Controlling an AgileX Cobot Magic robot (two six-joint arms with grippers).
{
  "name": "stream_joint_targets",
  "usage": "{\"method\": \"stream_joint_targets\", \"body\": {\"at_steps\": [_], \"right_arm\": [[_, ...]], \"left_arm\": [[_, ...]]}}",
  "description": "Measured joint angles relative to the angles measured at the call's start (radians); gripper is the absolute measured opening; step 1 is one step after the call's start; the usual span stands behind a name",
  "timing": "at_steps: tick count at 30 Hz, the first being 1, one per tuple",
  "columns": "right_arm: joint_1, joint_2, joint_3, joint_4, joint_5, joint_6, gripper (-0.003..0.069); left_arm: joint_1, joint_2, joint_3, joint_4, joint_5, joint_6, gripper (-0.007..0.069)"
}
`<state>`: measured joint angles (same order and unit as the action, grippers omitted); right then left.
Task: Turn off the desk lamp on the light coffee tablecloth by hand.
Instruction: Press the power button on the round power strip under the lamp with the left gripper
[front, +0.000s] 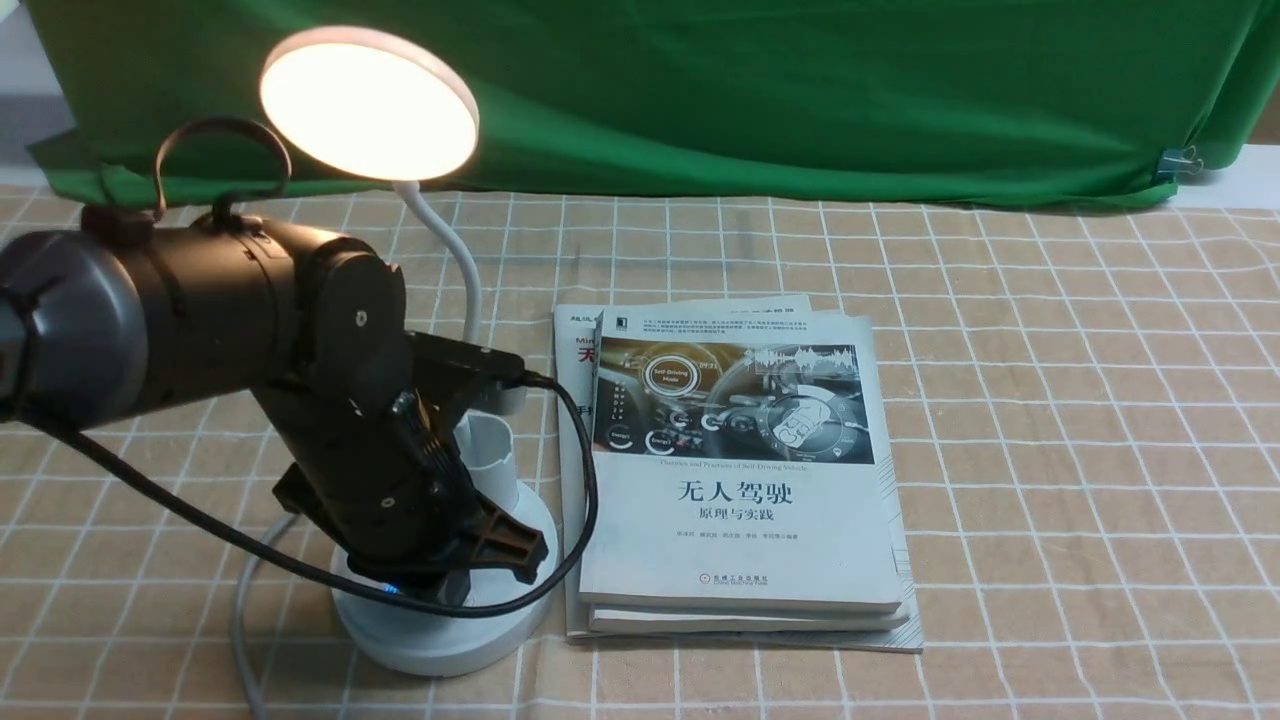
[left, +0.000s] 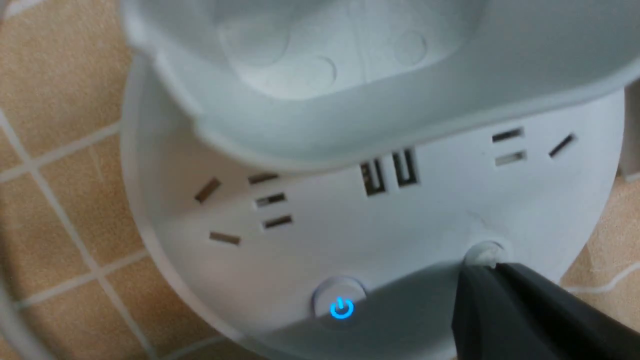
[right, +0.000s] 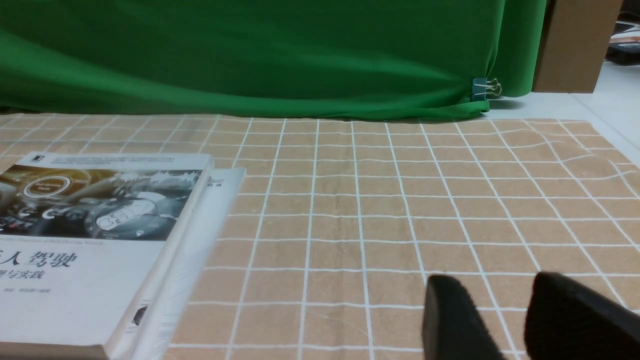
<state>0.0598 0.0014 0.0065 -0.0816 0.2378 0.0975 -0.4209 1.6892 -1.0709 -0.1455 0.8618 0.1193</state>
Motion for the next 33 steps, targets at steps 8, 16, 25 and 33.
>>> {"method": "stream_joint_targets", "body": {"at_steps": [8, 16, 25, 33], "right_arm": [[0.0, 0.0, 0.0, 0.0, 0.0, 0.0, 0.0242], [0.0, 0.0, 0.0, 0.0, -0.001, 0.0, 0.0242], [0.0, 0.0, 0.0, 0.0, -0.001, 0.0, 0.0242], [0.0, 0.0, 0.0, 0.0, 0.0, 0.0, 0.0242]], "left_arm": [[0.0, 0.013, 0.001, -0.034, -0.03, 0.0, -0.0005], [0.0, 0.054, -0.012, -0.035, -0.021, 0.001, -0.0005], [0.0, -0.013, -0.001, -0.034, -0.007, 0.003, -0.0005], [0.0, -0.056, 0.01, -0.035, -0.015, 0.001, -0.0005]]}}
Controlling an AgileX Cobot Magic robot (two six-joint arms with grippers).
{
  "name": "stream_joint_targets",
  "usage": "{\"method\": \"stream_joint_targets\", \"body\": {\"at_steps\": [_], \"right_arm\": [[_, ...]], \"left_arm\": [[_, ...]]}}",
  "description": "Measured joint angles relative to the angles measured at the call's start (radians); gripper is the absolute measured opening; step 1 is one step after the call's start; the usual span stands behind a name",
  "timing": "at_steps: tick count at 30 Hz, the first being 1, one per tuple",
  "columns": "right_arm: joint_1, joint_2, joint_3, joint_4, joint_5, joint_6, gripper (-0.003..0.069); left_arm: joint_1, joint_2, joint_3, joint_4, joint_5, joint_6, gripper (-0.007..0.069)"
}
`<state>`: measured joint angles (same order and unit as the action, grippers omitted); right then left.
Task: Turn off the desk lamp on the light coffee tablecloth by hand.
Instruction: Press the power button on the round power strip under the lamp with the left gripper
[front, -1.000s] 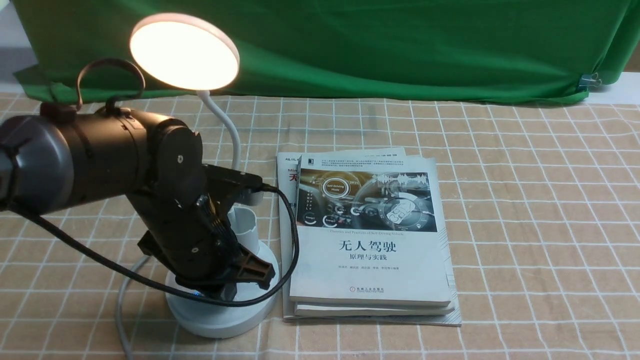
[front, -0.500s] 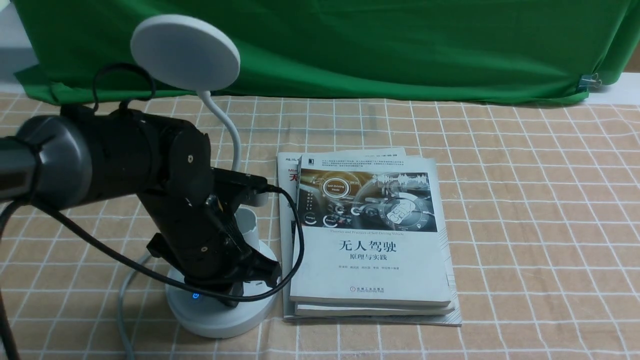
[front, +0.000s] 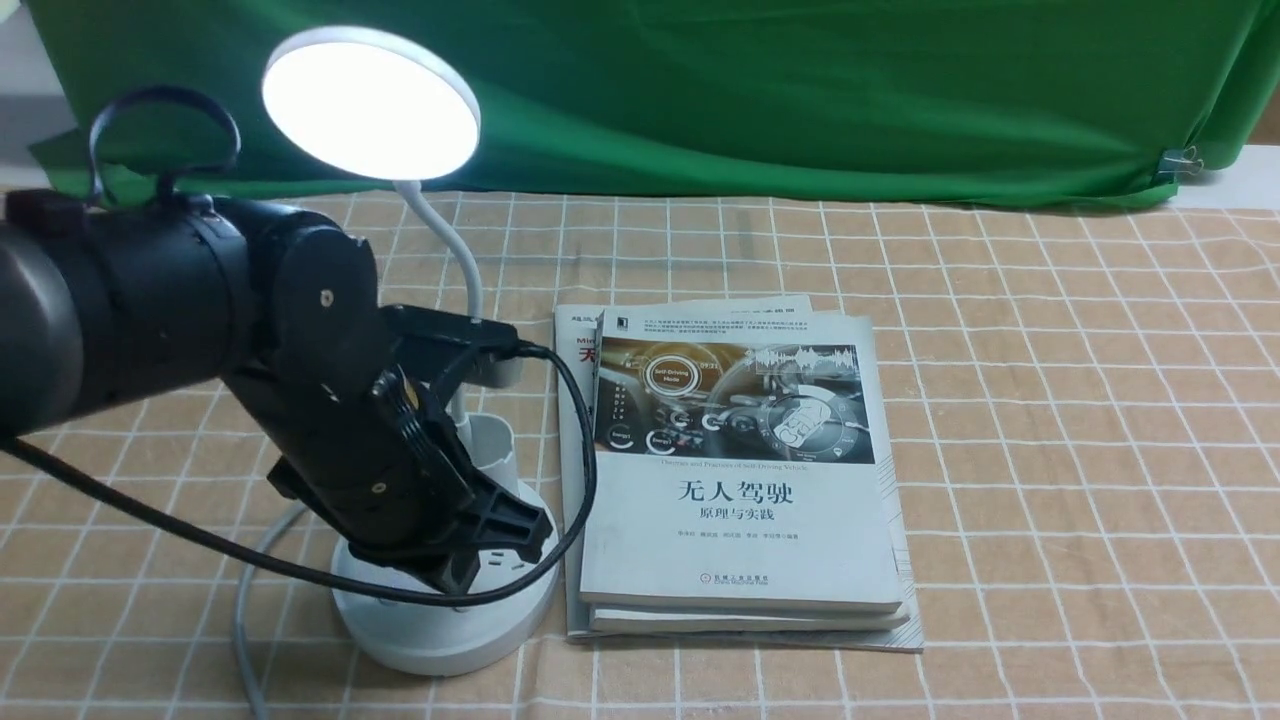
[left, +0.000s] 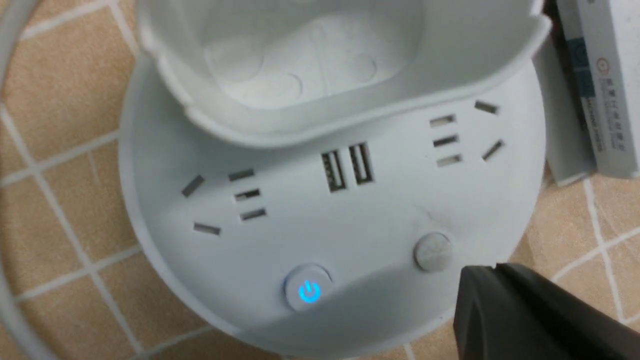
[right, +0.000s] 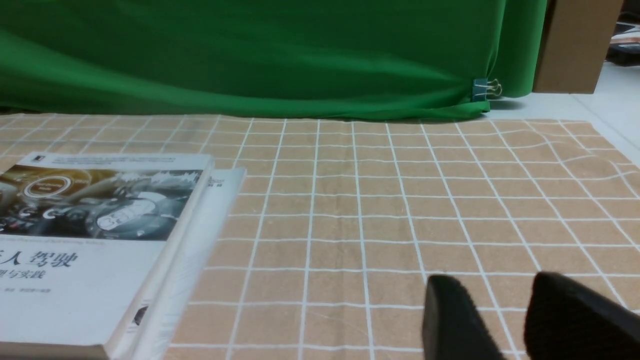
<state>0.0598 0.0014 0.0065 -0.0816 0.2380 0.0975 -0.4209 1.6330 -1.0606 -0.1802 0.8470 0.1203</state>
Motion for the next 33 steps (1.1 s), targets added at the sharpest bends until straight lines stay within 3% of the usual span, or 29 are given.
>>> {"method": "stream_joint_targets", "body": {"at_steps": [11, 25, 33], "right_arm": [[0.0, 0.0, 0.0, 0.0, 0.0, 0.0, 0.0242], [0.0, 0.0, 0.0, 0.0, -0.001, 0.0, 0.0242], [0.0, 0.0, 0.0, 0.0, -0.001, 0.0, 0.0242]], "left_arm": [[0.0, 0.098, -0.01, -0.001, -0.022, -0.001, -0.0005], [0.0, -0.045, 0.0, 0.001, -0.018, -0.007, -0.0005], [0.0, 0.03, 0.0, 0.001, -0.017, -0.009, -0.0005]]}}
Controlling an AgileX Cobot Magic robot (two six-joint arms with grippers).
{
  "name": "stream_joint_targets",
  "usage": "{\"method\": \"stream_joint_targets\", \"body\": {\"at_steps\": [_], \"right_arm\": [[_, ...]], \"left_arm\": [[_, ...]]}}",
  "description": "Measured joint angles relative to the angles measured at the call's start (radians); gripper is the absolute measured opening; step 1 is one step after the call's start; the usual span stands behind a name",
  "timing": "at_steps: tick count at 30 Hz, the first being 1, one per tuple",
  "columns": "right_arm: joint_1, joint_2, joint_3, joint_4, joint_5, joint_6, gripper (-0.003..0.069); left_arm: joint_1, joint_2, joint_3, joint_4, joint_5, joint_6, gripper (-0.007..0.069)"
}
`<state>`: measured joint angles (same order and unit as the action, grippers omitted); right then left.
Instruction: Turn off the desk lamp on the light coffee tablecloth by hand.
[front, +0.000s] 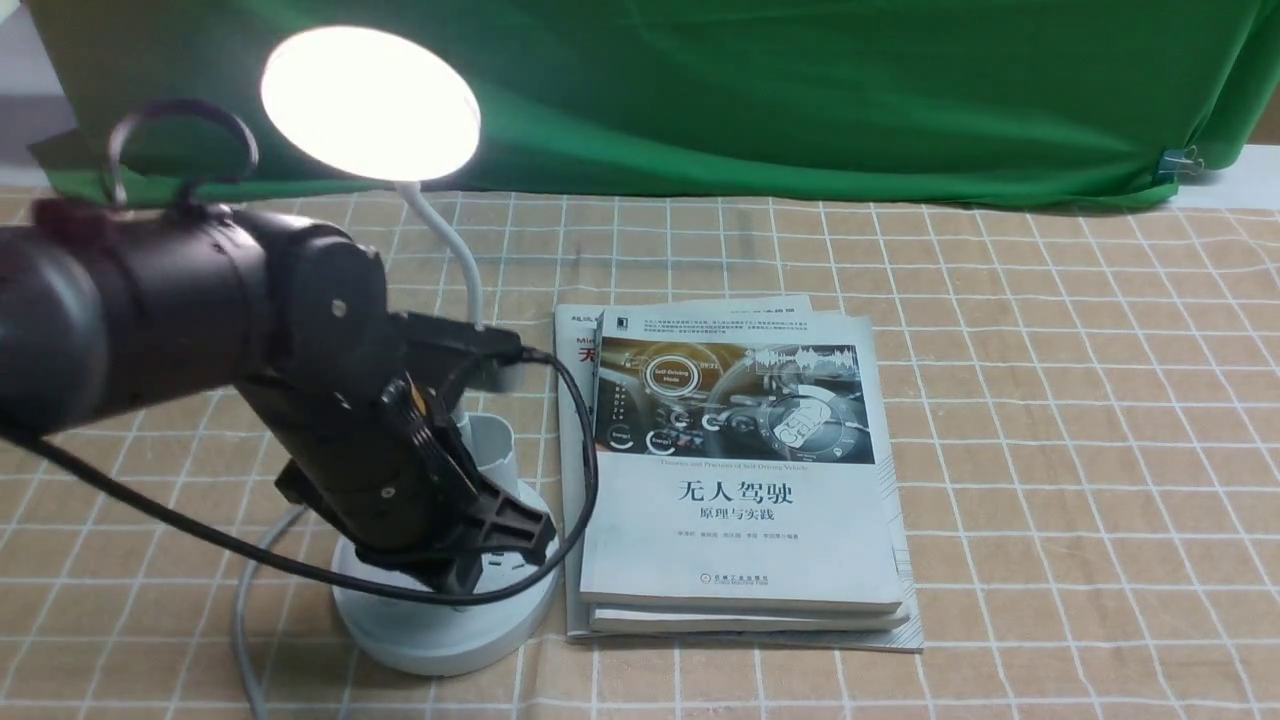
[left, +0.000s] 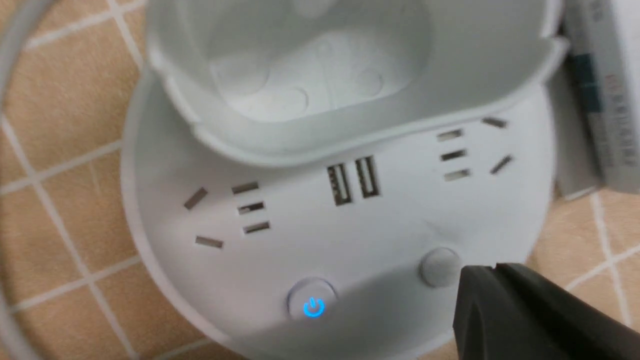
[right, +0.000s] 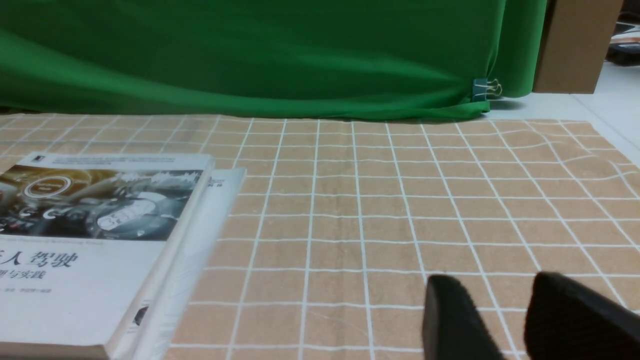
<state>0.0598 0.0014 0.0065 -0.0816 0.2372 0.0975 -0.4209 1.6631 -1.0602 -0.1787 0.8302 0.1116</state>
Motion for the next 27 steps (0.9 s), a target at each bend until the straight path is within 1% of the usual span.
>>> {"method": "stream_joint_targets", "body": {"at_steps": [3, 6, 15, 18, 21, 23, 27], "right_arm": [[0.0, 0.0, 0.0, 0.0, 0.0, 0.0, 0.0242], [0.0, 0.0, 0.0, 0.0, 0.0, 0.0, 0.0242], [0.0, 0.0, 0.0, 0.0, 0.0, 0.0, 0.0242], [0.0, 0.0, 0.0, 0.0, 0.0, 0.0, 0.0242], [0.0, 0.0, 0.0, 0.0, 0.0, 0.0, 0.0242], [0.0, 0.0, 0.0, 0.0, 0.0, 0.0, 0.0242], [0.0, 0.0, 0.0, 0.0, 0.0, 0.0, 0.0242]], "left_arm": [[0.0, 0.054, -0.001, -0.001, -0.002, 0.0, -0.0005], [0.0, 0.056, -0.002, 0.0, -0.006, 0.0, -0.0005], [0.0, 0.002, 0.003, 0.0, 0.003, -0.001, -0.0005], [0.0, -0.112, 0.045, -0.002, 0.001, -0.022, -0.0005], [0.0, -0.266, 0.146, -0.015, -0.032, -0.025, -0.0005], [0.0, -0.369, 0.222, -0.025, -0.078, -0.026, -0.0005], [0.0, -0.611, 0.395, -0.038, -0.251, -0.026, -0.0005]]}}
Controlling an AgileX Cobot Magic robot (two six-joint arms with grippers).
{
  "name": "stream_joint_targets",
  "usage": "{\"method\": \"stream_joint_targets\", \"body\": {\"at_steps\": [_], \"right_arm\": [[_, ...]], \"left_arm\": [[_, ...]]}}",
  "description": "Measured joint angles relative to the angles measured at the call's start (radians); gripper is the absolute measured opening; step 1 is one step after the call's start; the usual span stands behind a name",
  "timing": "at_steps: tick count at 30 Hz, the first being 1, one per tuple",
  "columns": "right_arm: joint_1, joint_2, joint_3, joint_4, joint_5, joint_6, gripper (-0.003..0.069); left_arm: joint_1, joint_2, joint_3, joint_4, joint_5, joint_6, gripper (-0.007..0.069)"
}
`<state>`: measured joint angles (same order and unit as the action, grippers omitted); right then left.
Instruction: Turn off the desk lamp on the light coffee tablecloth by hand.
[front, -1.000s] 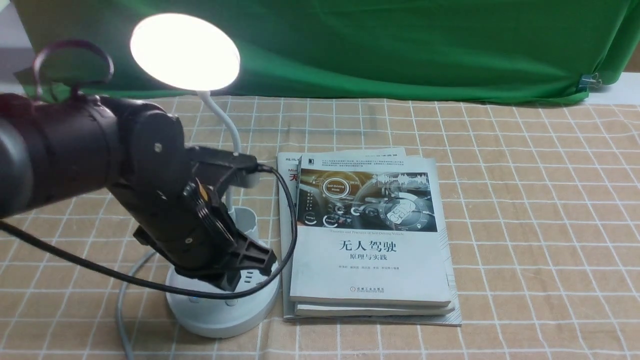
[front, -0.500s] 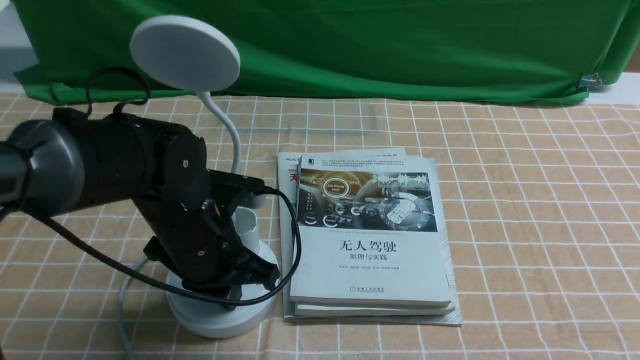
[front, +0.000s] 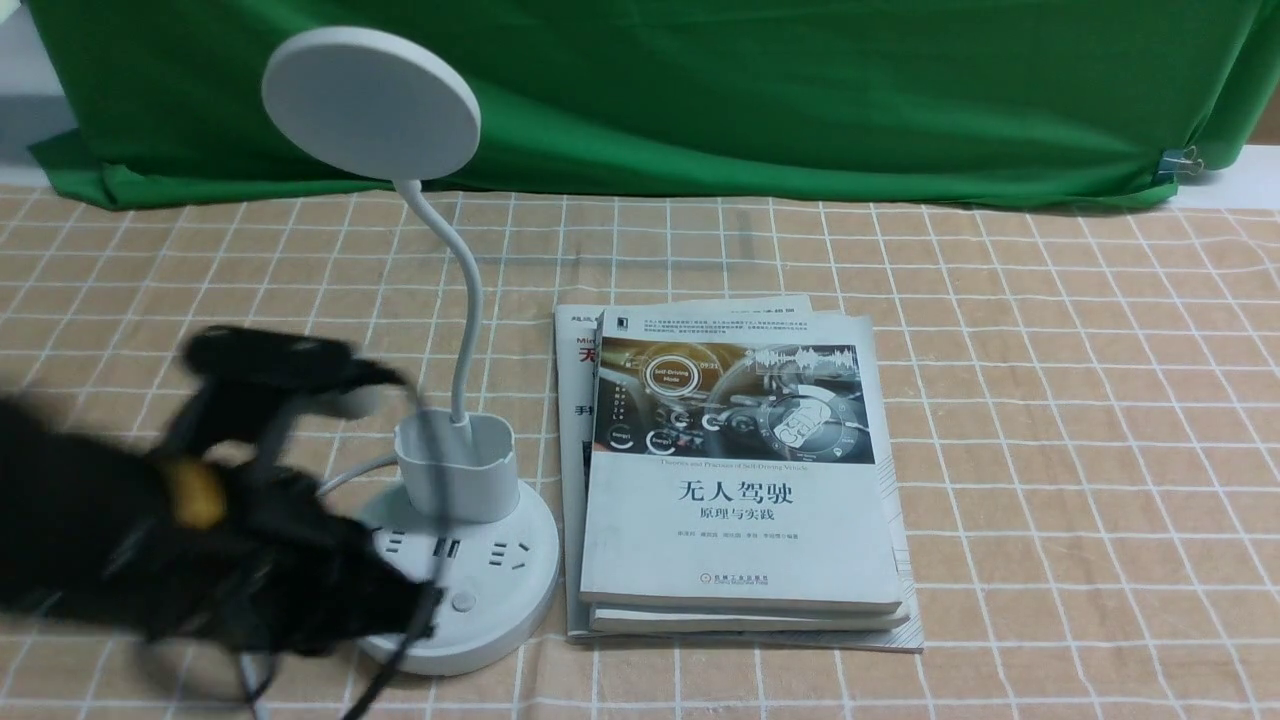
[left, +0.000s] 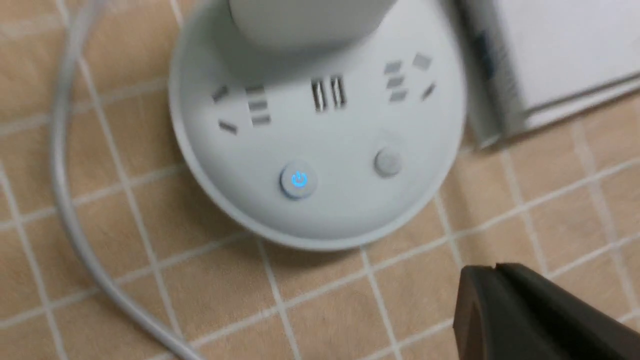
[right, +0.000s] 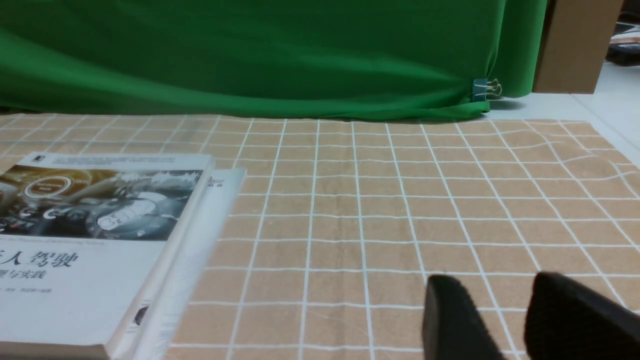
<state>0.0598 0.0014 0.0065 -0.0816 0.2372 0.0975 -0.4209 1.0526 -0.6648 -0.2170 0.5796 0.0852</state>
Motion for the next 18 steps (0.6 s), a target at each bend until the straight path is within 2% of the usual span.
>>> {"method": "stream_joint_targets", "body": {"at_steps": [9, 18], "right_arm": [[0.0, 0.0, 0.0, 0.0, 0.0, 0.0, 0.0242], [0.0, 0.0, 0.0, 0.0, 0.0, 0.0, 0.0242]], "left_arm": [[0.0, -0.484, 0.317, -0.004, -0.332, 0.0, -0.0005], [0.0, -0.627, 0.425, -0.001, -0.419, 0.0, -0.0003]]}}
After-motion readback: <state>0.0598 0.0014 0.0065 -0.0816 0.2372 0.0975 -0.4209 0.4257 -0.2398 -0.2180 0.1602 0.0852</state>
